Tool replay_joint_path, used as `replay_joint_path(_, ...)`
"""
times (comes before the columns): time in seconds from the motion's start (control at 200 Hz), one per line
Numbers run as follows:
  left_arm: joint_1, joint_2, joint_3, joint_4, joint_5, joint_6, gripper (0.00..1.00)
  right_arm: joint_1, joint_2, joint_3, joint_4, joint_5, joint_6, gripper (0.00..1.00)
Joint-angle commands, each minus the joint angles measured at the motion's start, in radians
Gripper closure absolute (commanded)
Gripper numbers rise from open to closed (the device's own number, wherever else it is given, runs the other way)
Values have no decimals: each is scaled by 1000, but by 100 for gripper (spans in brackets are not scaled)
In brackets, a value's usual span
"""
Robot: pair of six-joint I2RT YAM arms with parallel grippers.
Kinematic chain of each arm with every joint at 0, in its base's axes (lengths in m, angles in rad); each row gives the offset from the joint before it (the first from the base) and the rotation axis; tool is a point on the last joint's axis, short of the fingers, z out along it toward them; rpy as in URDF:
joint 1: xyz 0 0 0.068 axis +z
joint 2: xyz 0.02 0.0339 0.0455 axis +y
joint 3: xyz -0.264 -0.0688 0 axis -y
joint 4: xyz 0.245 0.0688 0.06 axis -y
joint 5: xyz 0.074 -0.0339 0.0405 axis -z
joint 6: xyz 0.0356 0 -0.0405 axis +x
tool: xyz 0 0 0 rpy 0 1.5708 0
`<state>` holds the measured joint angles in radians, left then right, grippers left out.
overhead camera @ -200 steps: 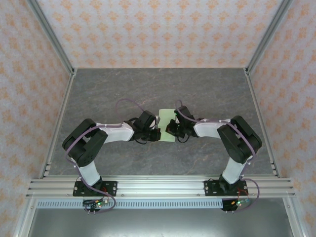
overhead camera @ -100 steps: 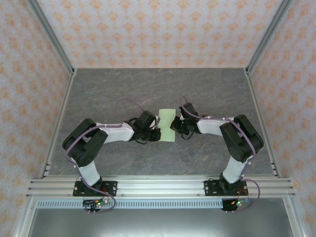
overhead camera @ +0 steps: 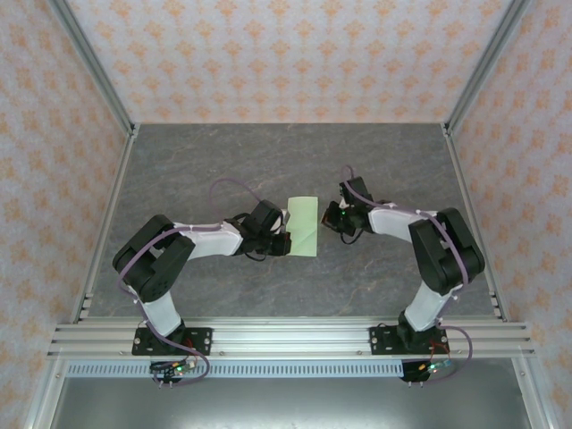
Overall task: Fold a paper plane with a square sheet of paper (fold left side to right side)
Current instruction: Fold the triangle a second time at the center of the table.
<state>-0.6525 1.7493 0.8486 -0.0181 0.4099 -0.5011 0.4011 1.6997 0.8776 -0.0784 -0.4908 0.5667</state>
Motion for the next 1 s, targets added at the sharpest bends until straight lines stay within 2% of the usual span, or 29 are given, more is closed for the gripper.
replay_joint_path(0.0, 5, 20, -41, -133, -93, -10, 96, 26, -79, 19, -19, -21, -8, 98)
replay_joint_path(0.21, 5, 16, -35, -136, -92, -12, 96, 111, -48, -54, 168, -88, 147, 98)
replay_joint_path(0.325, 5, 16, -29, -138, -86, -10, 96, 122, 15, -44, 208, -100, 163, 98)
replay_joint_path(0.535, 5, -8, -16, -145, -83, -10, 94, 122, 75, -3, 164, -81, 129, 98)
replay_joint_path(0.781, 4, -53, 51, -160, -40, -16, 83, 122, 100, -7, 59, -36, 109, 98)
replay_joint_path(0.891, 5, -54, 82, -154, 4, -19, 83, 122, 104, -6, 36, -26, 100, 98)
replay_joint_path(0.996, 5, -50, 101, -132, 48, -26, 87, 123, 105, -4, 33, -26, 100, 98)
